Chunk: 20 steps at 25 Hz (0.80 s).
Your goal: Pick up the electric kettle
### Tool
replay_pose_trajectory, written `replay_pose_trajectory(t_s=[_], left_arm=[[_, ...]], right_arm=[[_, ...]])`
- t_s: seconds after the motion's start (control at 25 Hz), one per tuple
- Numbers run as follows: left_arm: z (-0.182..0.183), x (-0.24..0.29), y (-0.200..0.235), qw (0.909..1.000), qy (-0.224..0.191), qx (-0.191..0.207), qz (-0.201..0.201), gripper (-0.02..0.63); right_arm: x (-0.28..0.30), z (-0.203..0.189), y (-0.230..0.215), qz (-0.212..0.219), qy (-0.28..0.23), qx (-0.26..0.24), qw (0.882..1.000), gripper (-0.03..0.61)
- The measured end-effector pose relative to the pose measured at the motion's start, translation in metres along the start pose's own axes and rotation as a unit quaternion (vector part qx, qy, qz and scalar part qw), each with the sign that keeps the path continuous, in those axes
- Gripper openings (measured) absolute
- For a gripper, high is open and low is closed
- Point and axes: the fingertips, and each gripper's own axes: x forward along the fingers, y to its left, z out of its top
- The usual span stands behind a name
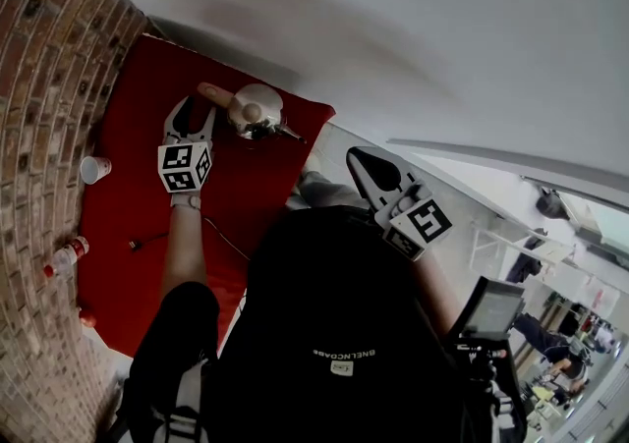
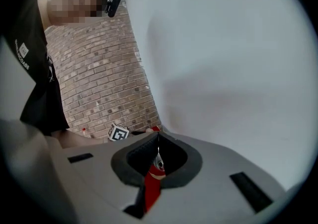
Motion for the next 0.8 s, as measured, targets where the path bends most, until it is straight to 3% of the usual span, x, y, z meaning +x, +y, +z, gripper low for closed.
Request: replay_pose_trajectory(t_s=[0.4,0.8], left_arm=[[0.001,0.040,0.010,0.9978,-0.013,0.062,-0.021,0.225],[0.008,0.067,0.008,0.9940,-0.021,0.094,-0.053,0.235]], right_arm=[[0.000,-0.006,-0.010,-0.034,0.006,0.017,0.999,0.008],[0.001,-0.006,-0.017,-0.048,0.009,0.024,0.999,0.007]])
